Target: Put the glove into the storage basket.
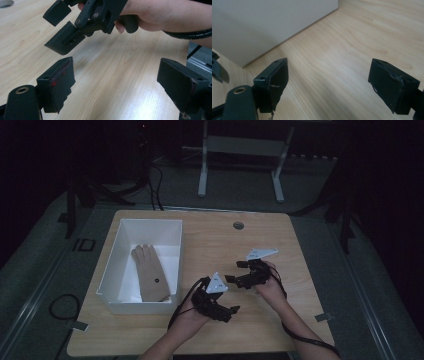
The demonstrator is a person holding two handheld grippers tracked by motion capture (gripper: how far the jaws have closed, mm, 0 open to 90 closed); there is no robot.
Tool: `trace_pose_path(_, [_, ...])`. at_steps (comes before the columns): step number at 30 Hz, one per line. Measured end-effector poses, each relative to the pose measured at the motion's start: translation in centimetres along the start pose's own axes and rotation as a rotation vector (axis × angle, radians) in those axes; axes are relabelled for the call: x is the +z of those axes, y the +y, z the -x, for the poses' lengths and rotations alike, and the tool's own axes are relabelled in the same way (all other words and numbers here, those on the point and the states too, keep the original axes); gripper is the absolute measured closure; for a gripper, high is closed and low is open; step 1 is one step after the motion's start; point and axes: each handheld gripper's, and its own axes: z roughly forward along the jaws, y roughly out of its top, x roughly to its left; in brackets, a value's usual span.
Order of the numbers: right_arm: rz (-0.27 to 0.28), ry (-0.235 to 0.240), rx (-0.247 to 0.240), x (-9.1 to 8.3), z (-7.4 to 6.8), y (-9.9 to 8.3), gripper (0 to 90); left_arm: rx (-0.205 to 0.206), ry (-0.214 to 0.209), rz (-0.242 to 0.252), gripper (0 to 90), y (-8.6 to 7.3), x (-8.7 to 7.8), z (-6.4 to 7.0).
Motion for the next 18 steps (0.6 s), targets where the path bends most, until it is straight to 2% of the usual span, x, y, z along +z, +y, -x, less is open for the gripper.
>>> trace_pose_path(5, [-0.010, 0.010, -0.001, 0.1, 0.3, -1.4, 16.4, 0.024, -0.013, -0.030, 15.0, -1.0, 1.3, -0.1])
trace_pose_path(9, [-0.006, 0.016, -0.001, 0.0, 0.3, -2.0, 16.3, 0.000, -0.033, -0.039, 15.0, -1.9, 2.4, -0.3])
trace_pose_path(18, [-0.014, 0.013, -0.005, -0.4, 0.4, -4.2, 15.1, -0.010, -0.045, -0.040, 14.9, -3.4, 3.9, -0.3])
